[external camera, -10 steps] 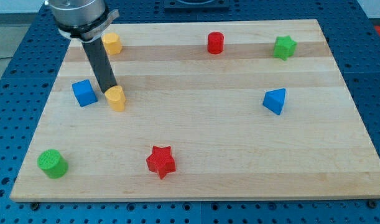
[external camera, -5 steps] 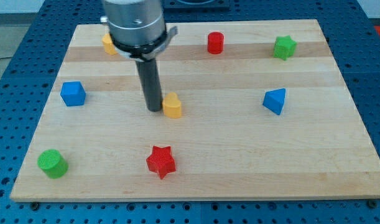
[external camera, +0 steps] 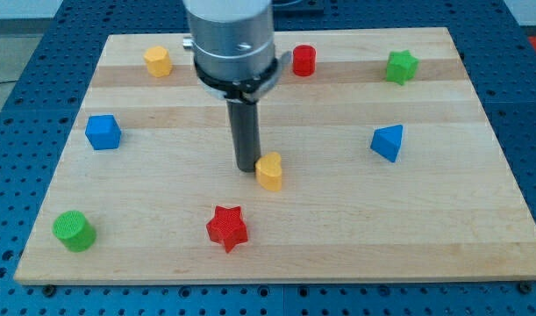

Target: Move the yellow heart to the right of the red star

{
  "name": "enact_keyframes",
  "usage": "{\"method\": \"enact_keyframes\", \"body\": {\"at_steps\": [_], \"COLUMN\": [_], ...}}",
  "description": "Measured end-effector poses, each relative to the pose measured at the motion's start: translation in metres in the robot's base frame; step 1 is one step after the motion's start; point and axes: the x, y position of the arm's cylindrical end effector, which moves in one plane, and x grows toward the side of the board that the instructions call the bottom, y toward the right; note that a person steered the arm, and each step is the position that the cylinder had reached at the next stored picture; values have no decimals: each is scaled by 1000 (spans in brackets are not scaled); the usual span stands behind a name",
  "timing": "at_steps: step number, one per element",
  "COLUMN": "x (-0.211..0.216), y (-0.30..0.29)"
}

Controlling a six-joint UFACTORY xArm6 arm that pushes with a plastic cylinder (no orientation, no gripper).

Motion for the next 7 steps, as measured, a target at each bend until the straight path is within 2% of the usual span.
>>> {"method": "enact_keyframes", "body": {"at_steps": [2,3,4,5,7], "x": [52,56,17,17,66], "y": [70,113,111,134,183]}}
